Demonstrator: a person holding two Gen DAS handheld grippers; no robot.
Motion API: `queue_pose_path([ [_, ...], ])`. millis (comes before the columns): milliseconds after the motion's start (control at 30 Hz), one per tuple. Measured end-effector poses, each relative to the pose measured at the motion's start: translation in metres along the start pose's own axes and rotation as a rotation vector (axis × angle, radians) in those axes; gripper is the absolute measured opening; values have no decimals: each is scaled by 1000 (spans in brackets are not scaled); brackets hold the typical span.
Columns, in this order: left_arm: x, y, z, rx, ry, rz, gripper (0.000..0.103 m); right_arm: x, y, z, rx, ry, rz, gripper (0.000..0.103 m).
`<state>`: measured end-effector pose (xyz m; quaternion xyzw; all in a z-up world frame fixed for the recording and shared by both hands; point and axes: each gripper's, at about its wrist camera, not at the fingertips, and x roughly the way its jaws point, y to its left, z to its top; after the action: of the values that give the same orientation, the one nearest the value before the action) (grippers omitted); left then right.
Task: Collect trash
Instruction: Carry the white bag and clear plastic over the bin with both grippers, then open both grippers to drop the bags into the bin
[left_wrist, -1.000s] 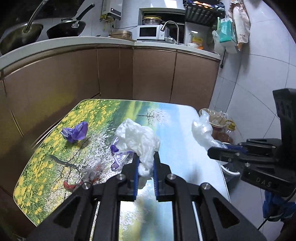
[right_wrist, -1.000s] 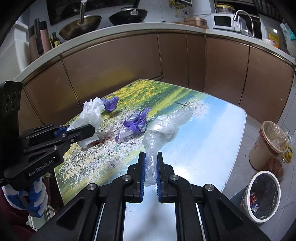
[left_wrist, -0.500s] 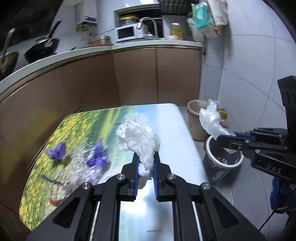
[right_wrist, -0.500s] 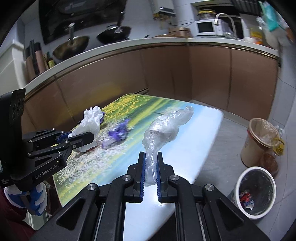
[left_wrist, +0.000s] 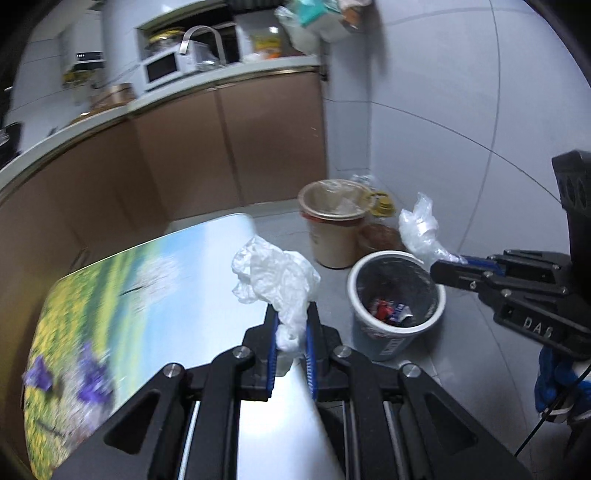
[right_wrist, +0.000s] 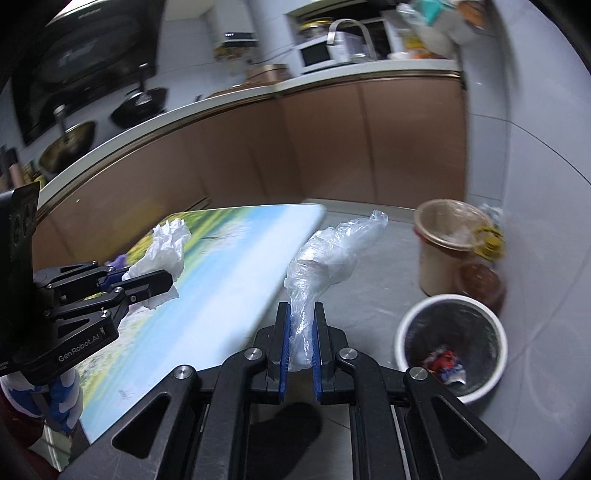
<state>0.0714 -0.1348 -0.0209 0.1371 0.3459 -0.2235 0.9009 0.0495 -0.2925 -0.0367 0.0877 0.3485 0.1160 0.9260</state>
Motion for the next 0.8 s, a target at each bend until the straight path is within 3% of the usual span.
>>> queue_pose_path([
  [267, 107, -53, 54, 9, 140, -232, 12, 38, -86, -6, 122, 61, -127, 10],
  [500, 195, -94, 82, -23, 236, -341, 13, 84, -152, -16, 215, 125, -197, 10],
  [633, 239, -107, 88, -65, 288, -402, 15, 112, -182, -21, 241, 167, -239, 15],
  [667, 248, -109, 87, -77, 297, -409, 18, 120, -192, -24, 254, 182, -258, 15],
  [733, 262, -113, 88, -93, 307, -428, 30, 128, -201, -28, 269, 201, -283, 28],
  [800, 265, -115, 88, -107, 301, -435, 51, 130, -211, -33, 286, 215, -320, 37],
])
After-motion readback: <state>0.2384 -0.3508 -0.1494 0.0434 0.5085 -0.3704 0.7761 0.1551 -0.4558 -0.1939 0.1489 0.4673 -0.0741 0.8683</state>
